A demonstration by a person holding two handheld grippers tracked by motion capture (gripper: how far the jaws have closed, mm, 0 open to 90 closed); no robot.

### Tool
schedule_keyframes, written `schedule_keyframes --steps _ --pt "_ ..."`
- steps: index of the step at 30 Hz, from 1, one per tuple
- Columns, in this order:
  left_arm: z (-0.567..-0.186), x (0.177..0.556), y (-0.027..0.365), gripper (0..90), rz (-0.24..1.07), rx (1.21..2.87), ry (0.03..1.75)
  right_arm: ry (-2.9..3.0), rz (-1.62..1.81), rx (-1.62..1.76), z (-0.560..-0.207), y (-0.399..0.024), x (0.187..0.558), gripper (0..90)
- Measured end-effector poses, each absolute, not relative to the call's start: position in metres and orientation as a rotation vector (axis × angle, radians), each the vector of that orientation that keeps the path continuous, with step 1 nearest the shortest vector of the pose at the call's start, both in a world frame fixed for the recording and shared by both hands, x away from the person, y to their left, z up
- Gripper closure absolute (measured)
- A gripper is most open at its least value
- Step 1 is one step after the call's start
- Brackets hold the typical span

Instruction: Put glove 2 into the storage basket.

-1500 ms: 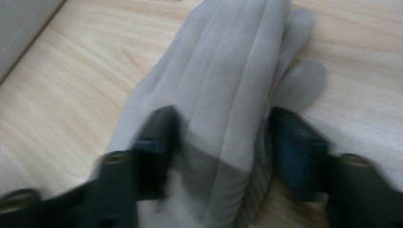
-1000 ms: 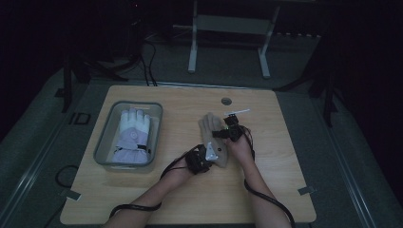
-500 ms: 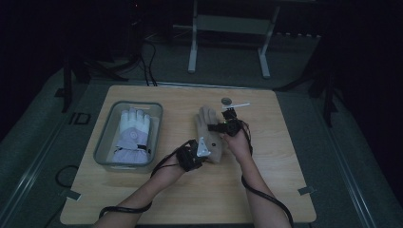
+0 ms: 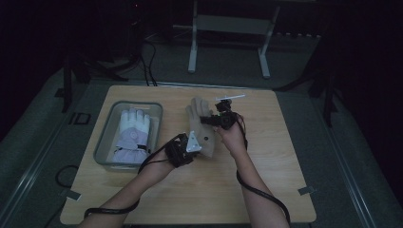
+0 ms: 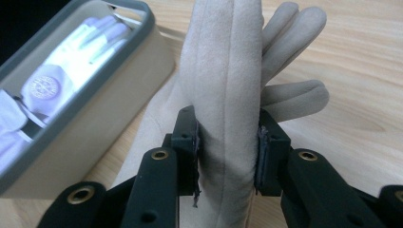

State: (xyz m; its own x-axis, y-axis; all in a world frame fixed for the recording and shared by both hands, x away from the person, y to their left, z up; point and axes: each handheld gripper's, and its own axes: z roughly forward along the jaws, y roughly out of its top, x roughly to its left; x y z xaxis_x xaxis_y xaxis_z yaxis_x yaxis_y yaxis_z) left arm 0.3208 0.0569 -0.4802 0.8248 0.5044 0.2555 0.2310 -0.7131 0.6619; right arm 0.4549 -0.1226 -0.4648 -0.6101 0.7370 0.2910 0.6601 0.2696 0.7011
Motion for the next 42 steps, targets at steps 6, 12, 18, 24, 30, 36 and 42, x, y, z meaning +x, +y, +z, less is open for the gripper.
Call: schedule_keyframes --steps 6,12,18,24,30,36,42 --pt "-0.470 0.314 0.076 80.0 0.594 2.354 0.551 2.430 1.303 1.290 -0.451 -0.105 0.452 67.3" --pt "-0.461 0.309 0.097 80.0 0.615 2.351 0.570 2.442 1.329 1.218 -0.438 -0.082 0.448 67.3" --pt "-0.455 0.300 0.115 80.0 0.652 2.353 0.581 2.465 1.378 1.159 -0.429 -0.059 0.444 67.3" --pt "-0.452 0.296 0.135 80.0 0.670 2.355 0.623 2.489 1.385 1.113 -0.424 -0.034 0.444 67.2" --pt "-0.452 0.291 0.164 80.0 0.687 2.374 0.677 2.522 1.378 1.081 -0.424 -0.007 0.444 67.2" --pt "-0.453 0.285 0.189 80.0 0.700 2.379 0.726 2.556 1.383 1.036 -0.427 0.030 0.444 67.1" --pt "-0.456 0.283 0.216 79.9 0.700 2.377 0.780 2.586 1.386 1.021 -0.433 0.055 0.446 67.1"
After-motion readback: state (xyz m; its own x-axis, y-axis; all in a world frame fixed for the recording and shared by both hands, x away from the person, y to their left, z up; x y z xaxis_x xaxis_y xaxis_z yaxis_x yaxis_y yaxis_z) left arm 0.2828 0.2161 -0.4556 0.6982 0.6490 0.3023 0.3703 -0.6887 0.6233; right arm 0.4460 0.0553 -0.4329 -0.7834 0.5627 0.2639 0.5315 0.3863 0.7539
